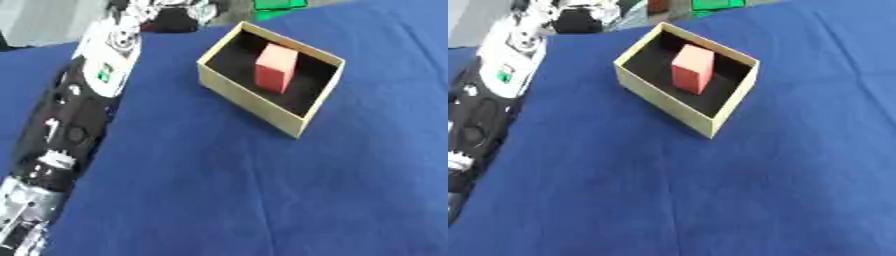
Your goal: Pick up objects on the table and place them in the box.
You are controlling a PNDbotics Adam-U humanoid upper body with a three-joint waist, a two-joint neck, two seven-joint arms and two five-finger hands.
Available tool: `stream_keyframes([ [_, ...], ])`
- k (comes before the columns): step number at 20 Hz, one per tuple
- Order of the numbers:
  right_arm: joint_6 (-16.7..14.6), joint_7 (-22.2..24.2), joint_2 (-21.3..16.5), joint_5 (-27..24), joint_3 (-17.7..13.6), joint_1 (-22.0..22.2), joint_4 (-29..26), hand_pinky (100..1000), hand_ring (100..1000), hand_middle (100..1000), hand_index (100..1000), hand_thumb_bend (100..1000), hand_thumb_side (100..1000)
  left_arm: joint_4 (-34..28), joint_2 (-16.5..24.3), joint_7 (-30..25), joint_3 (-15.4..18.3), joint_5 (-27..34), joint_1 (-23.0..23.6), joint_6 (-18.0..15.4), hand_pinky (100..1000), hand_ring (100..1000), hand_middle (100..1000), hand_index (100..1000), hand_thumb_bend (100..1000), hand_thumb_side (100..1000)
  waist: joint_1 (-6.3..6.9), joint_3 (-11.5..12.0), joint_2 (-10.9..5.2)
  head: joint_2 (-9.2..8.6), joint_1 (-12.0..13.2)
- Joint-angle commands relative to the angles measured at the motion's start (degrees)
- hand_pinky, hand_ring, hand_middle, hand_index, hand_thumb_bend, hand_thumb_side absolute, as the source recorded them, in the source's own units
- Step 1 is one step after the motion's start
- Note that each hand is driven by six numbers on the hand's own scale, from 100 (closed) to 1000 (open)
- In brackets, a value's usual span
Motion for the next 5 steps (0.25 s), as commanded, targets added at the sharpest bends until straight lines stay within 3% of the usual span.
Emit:
stream_keyframes([
  [1, 0.1, -0.6, -1.8, 0.4, -1.0, 0.1, -0.9, 810, 790, 777, 824, 100, 952, -9.1, 4.1, 0.5, 0.3, 5.7, 1.4, 3.5, 733, 790, 832, 918, 451, 492, -0.94, 0.8, -1.72, 1.03, -0.5],
  [5, 0.1, -1.0, -1.7, 0.6, -1.3, 0.8, -0.9, 810, 789, 777, 824, 100, 950, -17.6, 6.0, 2.0, 1.2, 11.9, 5.9, 7.6, 714, 776, 821, 899, 408, 513, -1.73, 2.5, -2.48, 1.23, -1.0],
])
